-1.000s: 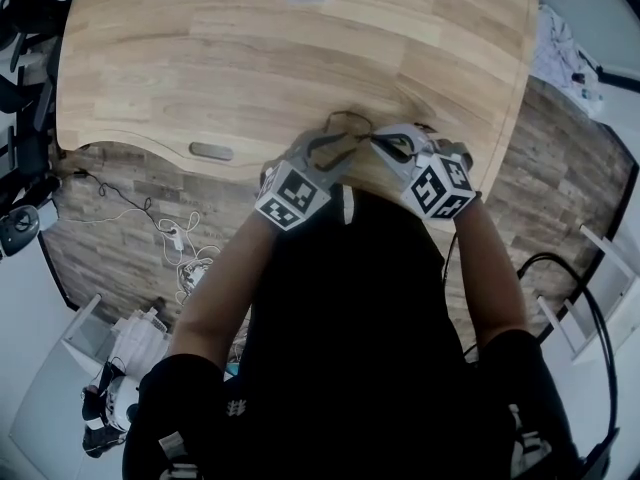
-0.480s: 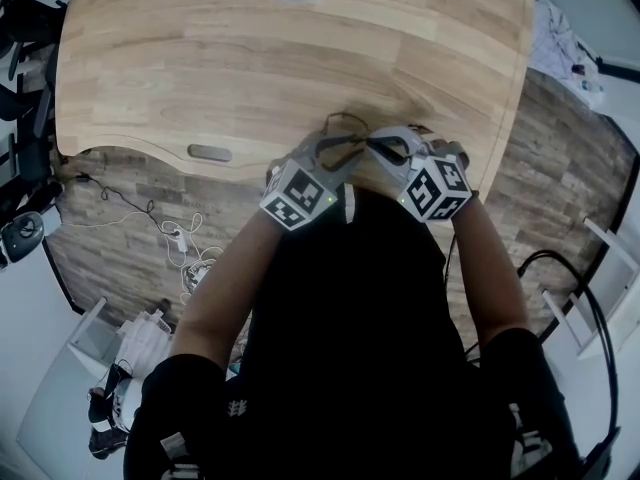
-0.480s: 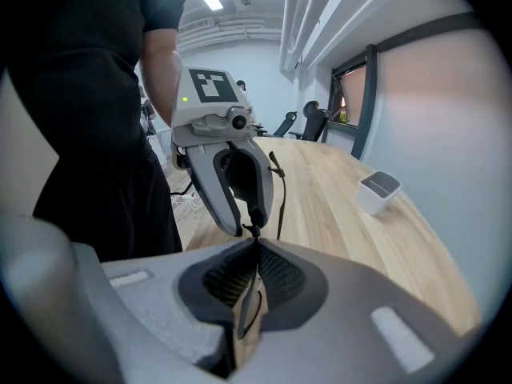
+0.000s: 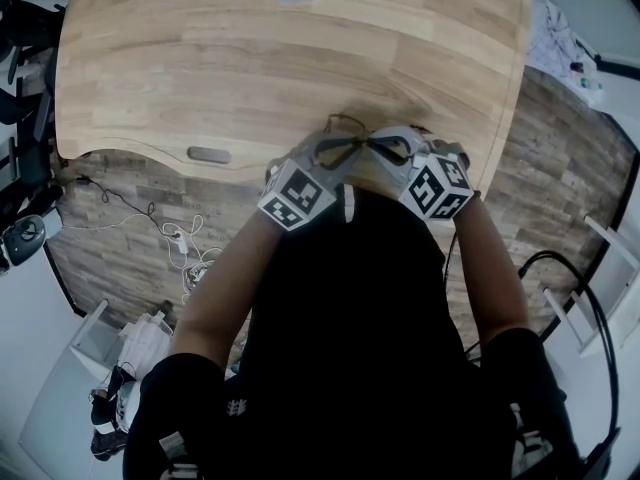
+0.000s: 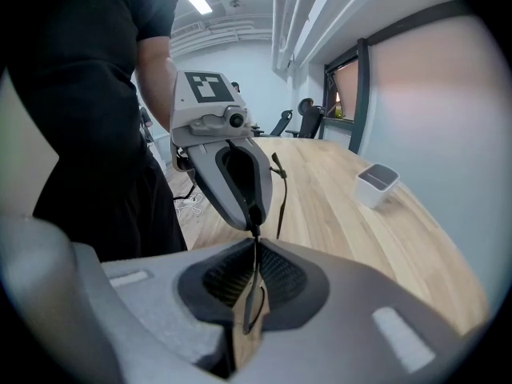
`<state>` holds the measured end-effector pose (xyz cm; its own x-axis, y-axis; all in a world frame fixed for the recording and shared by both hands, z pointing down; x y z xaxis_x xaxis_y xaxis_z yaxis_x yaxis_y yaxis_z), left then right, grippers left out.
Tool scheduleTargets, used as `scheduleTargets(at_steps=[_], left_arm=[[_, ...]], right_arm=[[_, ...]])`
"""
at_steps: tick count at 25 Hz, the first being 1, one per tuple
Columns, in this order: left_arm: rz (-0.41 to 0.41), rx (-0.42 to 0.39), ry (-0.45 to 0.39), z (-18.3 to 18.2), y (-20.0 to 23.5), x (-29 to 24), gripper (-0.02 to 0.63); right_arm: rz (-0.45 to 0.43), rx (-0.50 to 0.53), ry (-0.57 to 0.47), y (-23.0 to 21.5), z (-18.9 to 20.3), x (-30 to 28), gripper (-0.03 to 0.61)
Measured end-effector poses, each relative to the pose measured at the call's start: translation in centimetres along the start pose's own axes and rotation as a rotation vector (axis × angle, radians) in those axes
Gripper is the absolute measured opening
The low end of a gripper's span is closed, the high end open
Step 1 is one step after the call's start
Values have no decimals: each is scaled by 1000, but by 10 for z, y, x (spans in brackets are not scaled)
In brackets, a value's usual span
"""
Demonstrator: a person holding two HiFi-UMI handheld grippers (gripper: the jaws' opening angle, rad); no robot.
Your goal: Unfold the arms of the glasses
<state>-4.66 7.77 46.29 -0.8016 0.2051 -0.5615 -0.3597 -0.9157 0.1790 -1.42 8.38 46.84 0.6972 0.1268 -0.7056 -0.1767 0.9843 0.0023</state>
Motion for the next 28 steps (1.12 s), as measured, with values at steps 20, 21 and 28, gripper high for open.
scheduleTargets(at_steps=[20,21,28], left_arm=[[58,-97,-41,-34,-47,-4,41],[64,-107,-43,-36,-51,-5,41],[111,-161,-42,-47,-71,-12,43]], right_arm=[[179,-130,34,-40,33,50,31],[180,-131,32,-39,32,50,31],[185,-142,26,-34,37,56,31]])
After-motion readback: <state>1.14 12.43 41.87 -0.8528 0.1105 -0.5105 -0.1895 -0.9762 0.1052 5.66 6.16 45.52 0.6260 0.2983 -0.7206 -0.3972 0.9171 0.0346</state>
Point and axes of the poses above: the fingertips, and each gripper's own axes: x backward along the fingers, y to its left, z out of its underside, the point moved 2 cm from there along x, backward along the fingers
